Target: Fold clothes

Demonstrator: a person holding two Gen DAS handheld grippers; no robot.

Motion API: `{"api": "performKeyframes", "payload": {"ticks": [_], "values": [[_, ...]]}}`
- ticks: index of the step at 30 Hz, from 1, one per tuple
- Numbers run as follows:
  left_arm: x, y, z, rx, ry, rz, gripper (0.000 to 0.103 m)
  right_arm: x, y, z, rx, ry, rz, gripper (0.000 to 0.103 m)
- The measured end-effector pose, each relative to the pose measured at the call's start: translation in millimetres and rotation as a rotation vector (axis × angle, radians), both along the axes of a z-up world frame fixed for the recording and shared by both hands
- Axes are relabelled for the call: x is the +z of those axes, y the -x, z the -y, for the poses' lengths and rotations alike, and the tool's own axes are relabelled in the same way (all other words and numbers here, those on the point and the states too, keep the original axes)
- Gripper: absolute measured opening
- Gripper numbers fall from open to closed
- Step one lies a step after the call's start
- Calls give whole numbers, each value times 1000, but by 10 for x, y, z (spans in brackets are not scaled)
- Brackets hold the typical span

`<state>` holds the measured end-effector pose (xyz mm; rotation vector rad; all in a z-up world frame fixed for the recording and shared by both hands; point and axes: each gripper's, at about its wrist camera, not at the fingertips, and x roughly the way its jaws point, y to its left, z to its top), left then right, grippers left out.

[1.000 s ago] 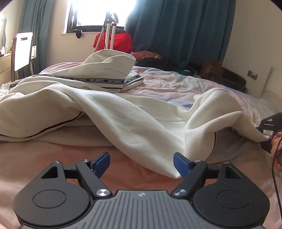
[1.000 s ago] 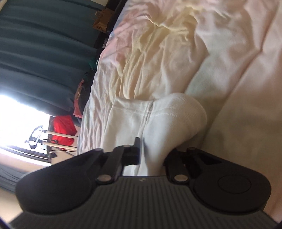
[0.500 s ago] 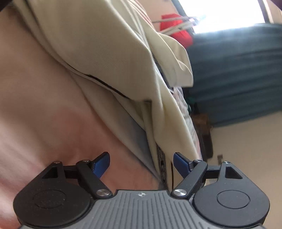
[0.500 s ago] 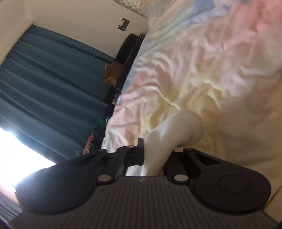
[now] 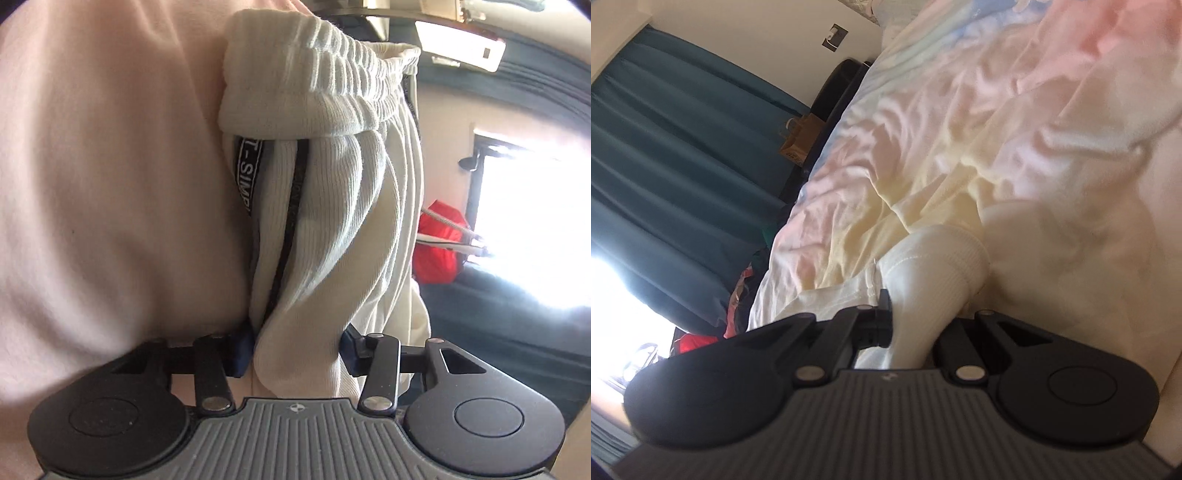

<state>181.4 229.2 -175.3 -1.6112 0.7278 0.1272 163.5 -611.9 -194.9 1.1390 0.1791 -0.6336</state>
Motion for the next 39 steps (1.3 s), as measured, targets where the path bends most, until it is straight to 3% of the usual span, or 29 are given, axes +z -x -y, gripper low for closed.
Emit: {"api": "performKeyframes", "payload": {"ticks": [3,6,11,17,21,29,32,34,35,36,37,39], "values": [[297,-37,-46,-29,-184,-12,28,76,37,-44,-7,9,-21,6],[579,-3,-120,-16,-277,-21,22,137,108,-93,-22,28,-32,6],[980,231,-284,-43,-339,2,19,326,310,-177,-72,69,-74,5],[1004,626,-348,-105,-389,-39,18,511,625,-387,-169,154,-223,5],[816,691,-294,-139,-447,-67,18,399,798,-404,-204,90,-315,6],[1022,666,-28,-249,-734,-1,24,383,820,-451,-158,113,-343,10],[1180,835,115,-271,-865,18,33,514,793,-533,-124,183,-404,21],[1299,985,218,-279,-948,36,57,607,774,-596,-99,238,-448,58],[1370,1048,294,-283,-1001,50,64,665,783,-639,-88,270,-447,68],[1435,1099,373,-281,-1063,63,80,737,800,-694,-76,301,-433,81],[1500,1150,453,-278,-1125,77,92,812,815,-751,-63,331,-421,82],[1608,1220,661,-279,-1260,108,100,971,838,-881,-35,395,-400,82]]}}
